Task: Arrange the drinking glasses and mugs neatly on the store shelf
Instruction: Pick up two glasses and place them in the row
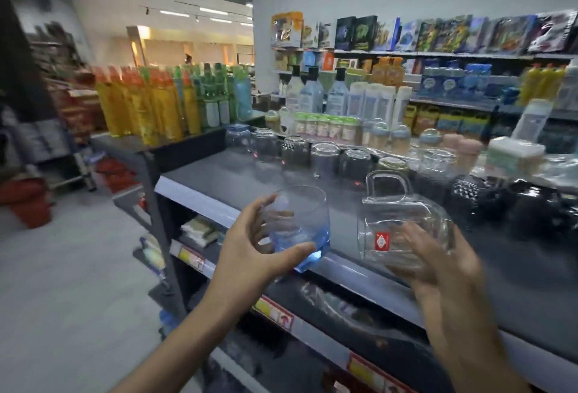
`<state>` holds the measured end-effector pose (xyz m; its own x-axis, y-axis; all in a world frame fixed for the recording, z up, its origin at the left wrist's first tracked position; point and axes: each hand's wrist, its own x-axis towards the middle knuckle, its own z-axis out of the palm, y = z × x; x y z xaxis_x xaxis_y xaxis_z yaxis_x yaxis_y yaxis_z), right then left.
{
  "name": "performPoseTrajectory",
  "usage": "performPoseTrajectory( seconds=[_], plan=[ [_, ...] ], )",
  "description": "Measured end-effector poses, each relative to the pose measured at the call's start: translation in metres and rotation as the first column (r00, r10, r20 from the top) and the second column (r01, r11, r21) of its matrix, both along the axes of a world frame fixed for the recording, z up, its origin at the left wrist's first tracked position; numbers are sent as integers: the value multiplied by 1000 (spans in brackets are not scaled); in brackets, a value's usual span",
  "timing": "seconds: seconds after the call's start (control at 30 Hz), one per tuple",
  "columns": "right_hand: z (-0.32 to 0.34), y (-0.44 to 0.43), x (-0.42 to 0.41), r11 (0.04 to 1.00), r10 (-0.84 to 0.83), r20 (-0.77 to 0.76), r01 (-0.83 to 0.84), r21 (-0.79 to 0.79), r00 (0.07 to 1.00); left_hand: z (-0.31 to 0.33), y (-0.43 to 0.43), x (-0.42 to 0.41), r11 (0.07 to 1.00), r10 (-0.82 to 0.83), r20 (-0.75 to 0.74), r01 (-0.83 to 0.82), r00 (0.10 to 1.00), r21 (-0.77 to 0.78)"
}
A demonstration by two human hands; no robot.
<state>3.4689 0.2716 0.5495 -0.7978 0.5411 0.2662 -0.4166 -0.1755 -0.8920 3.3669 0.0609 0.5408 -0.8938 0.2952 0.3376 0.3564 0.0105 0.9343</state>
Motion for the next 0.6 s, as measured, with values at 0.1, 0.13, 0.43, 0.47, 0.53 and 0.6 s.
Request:
performPoseTrajectory(
  seconds=[0.1,0.13,0.43,0.47,0.53,0.6],
  plan=[
    [-1,-40,-47,999,35,10,-35,14,999,-3,-41,-52,998,47,-12,-48,999,-44],
    [0,-52,-61,999,34,26,-34,28,999,-4,-53,-69,996,65,-16,-66,998,-56],
    [-1,-116,-180,999,31,56,-32,26,998,-2,-109,-202,991,125,-27,-126,992,-55],
    [-2,-120,-193,999,30,57,-32,21,998,-3,-111,-218,990,130,-29,-131,991,-51],
    [-5,-129,-218,1000,25,62,-26,17,998,-4,-115,-251,988,144,-34,-146,989,-55],
    [-5,-137,-242,999,4,76,-7,35,997,-6,-116,-286,982,164,-52,-168,985,-92]
  ],
)
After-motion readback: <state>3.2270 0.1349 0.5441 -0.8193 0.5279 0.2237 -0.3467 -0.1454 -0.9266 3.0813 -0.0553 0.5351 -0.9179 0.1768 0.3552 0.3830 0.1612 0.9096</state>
